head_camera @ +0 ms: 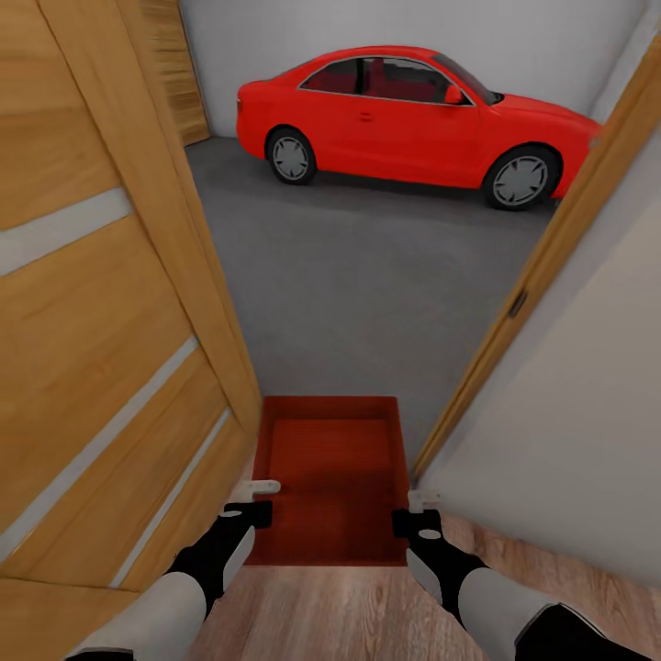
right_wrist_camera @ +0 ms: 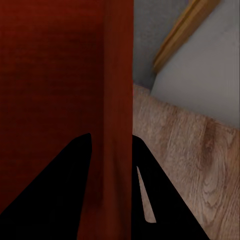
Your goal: Move the two storage containers from the living room to the garage. In the garage, place one container on the floor and stack the other container on top of it (either order is fine).
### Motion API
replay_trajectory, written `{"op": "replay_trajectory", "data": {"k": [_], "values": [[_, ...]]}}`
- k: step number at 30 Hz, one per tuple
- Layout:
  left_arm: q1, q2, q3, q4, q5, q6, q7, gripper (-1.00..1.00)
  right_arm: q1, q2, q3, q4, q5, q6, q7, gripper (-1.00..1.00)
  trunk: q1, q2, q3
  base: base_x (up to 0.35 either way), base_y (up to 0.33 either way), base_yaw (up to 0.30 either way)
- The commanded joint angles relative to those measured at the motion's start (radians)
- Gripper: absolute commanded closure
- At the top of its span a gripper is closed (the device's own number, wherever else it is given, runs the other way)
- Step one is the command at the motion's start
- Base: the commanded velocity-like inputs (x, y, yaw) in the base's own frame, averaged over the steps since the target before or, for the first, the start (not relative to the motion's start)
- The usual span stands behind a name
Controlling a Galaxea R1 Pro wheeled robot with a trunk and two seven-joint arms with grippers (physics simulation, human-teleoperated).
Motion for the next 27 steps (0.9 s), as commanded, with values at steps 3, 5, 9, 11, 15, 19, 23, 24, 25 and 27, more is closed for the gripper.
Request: {"op": "replay_trajectory", "data": {"k": [3, 5, 9, 11, 15, 19, 23, 24, 25, 27], "values": [[-0.001, 0.006, 0.01, -0.055, 0.006, 0.006, 0.003, 1.0, 0.0, -0.001, 0.024, 0.047, -0.012, -0.001, 0.0, 1.0, 0.0, -0.001, -0.001, 0.154, 0.25, 0.0], [-0.001, 0.006, 0.009, -0.055, 0.006, 0.005, 0.003, 1.0, 0.0, 0.0, 0.025, 0.047, -0.012, -0.001, 0.0, 1.0, 0.0, -0.001, -0.001, 0.132, 0.194, -0.002], [-0.001, 0.006, 0.01, -0.055, 0.006, 0.004, 0.003, 1.0, 0.0, 0.001, 0.025, 0.047, -0.012, -0.001, 0.0, 1.0, 0.0, -0.001, -0.001, 0.093, 0.11, -0.083], [-0.001, 0.006, 0.01, -0.055, 0.006, 0.004, 0.004, 1.0, 0.0, 0.001, 0.025, 0.047, -0.012, -0.001, 0.0, 1.0, 0.0, -0.001, -0.001, 0.022, 0.022, -0.185], [-0.001, 0.006, 0.01, -0.055, 0.005, 0.004, 0.004, 1.0, 0.0, 0.001, 0.025, 0.047, -0.012, -0.001, 0.0, 1.0, 0.0, -0.001, -0.001, 0.004, 0.005, -0.213], [-0.001, 0.006, 0.01, -0.055, 0.004, 0.004, 0.005, 1.0, 0.0, 0.001, 0.025, 0.047, -0.012, -0.001, 0.0, 1.0, 0.0, -0.001, -0.001, 0.001, 0.001, -0.22], [-0.001, 0.006, 0.01, -0.055, 0.004, 0.004, 0.005, 1.0, 0.0, 0.001, 0.025, 0.047, -0.012, -0.001, 0.0, 1.0, 0.0, -0.001, -0.001, 0.0, 0.0, -0.218], [-0.001, 0.006, 0.011, -0.055, 0.004, 0.004, 0.005, 1.0, 0.0, 0.001, 0.025, 0.047, -0.012, -0.001, 0.0, 1.0, 0.0, -0.001, -0.001, 0.0, 0.0, -0.203], [-0.001, 0.006, 0.011, -0.055, 0.005, 0.004, 0.005, 1.0, 0.0, 0.0, 0.025, 0.047, -0.012, -0.001, 0.0, 1.0, 0.0, -0.001, -0.001, 0.0, 0.0, -0.179], [-0.001, 0.006, 0.01, -0.055, 0.005, 0.005, 0.004, 1.0, 0.0, 0.0, 0.025, 0.047, -0.012, -0.001, 0.0, 1.0, 0.0, -0.001, -0.001, 0.0, 0.022, -0.1]]}}
